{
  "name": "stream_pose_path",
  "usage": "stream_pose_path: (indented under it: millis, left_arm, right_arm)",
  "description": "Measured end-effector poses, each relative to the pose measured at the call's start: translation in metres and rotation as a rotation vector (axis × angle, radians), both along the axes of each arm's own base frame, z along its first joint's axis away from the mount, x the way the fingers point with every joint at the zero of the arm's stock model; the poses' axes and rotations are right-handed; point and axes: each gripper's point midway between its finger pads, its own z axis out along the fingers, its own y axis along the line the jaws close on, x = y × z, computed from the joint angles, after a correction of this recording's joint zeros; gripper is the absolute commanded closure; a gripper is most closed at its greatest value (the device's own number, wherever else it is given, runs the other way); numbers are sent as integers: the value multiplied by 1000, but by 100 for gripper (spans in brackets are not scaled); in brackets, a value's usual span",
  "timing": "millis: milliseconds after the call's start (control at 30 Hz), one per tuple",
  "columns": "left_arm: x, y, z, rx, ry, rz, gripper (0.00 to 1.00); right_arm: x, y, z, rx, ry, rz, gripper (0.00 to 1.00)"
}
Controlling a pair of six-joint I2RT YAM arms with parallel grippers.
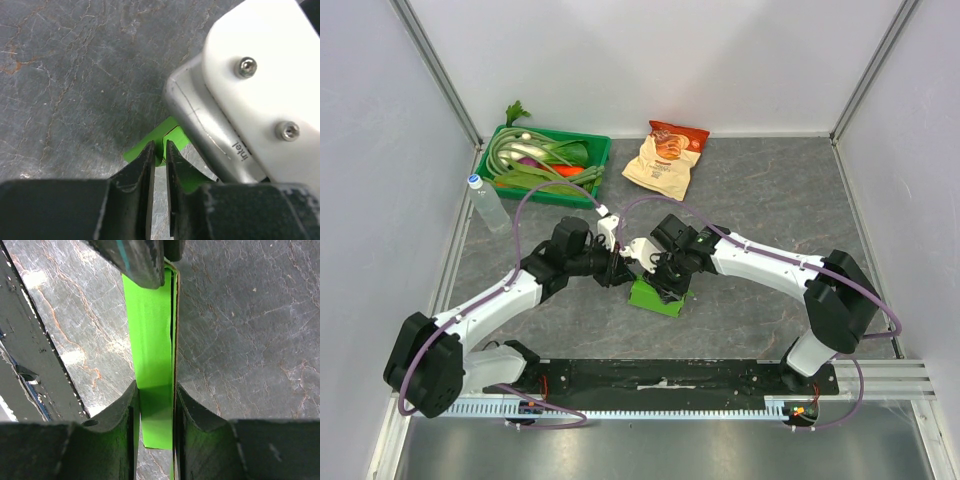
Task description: Fold the paper box
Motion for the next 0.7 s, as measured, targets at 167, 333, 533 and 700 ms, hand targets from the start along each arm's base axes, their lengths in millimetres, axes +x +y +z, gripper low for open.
stream_pose_path:
  millis: [167,333,533,700]
  left_arm:
    - [0,0,-3,23,-5,15,98]
    - [3,0,-2,31,-10,38,98]
    - [6,-4,-1,18,15,104,98]
    - [8,-3,0,6,13,182,98]
  right_arm:
    - [0,-1,0,-2,2,-2,73]
    - [2,-1,1,-2,-5,-15,74]
    - [5,-2,2,-12,-17,-54,74]
    - [7,0,2,-18,-40,-75,73]
